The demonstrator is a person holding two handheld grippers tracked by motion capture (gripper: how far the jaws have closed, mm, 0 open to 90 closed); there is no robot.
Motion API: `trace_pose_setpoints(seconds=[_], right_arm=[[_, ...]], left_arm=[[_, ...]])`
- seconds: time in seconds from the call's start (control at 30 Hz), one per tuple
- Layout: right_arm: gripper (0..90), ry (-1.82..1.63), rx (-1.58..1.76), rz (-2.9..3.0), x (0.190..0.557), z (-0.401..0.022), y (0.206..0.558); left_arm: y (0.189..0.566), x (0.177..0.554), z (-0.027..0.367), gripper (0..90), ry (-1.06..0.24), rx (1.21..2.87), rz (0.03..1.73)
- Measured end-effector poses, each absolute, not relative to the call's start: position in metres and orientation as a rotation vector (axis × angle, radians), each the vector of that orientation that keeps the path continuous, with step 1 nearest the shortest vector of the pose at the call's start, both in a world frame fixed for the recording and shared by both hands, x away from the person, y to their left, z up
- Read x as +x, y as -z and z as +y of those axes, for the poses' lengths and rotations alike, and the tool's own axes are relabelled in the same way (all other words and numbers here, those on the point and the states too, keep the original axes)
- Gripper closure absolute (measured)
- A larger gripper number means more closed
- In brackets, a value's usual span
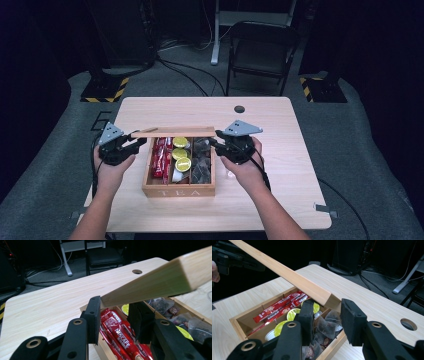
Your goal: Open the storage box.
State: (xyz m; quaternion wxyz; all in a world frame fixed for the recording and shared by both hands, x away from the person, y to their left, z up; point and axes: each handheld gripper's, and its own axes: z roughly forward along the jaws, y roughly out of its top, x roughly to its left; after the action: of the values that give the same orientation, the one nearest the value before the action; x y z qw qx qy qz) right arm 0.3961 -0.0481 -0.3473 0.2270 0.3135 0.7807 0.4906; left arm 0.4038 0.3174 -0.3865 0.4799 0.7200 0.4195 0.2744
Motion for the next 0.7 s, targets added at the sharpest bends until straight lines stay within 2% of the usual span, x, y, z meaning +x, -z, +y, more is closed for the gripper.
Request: trace_pose_setpoints(seconds=[0.4, 0.7], right_arm=[[61.6, -1.310, 0.866, 2.165, 0.379, -0.045, 0.375], [61.3, -1.289, 0.913, 2.230, 0.371, -0.037, 0.411]], left_arm=[[0.383, 0.408, 0.319, 62.5, -0.659, 1.757, 1.023], [0.383, 0.408, 0.318, 62.5, -0.662, 1.763, 1.019]])
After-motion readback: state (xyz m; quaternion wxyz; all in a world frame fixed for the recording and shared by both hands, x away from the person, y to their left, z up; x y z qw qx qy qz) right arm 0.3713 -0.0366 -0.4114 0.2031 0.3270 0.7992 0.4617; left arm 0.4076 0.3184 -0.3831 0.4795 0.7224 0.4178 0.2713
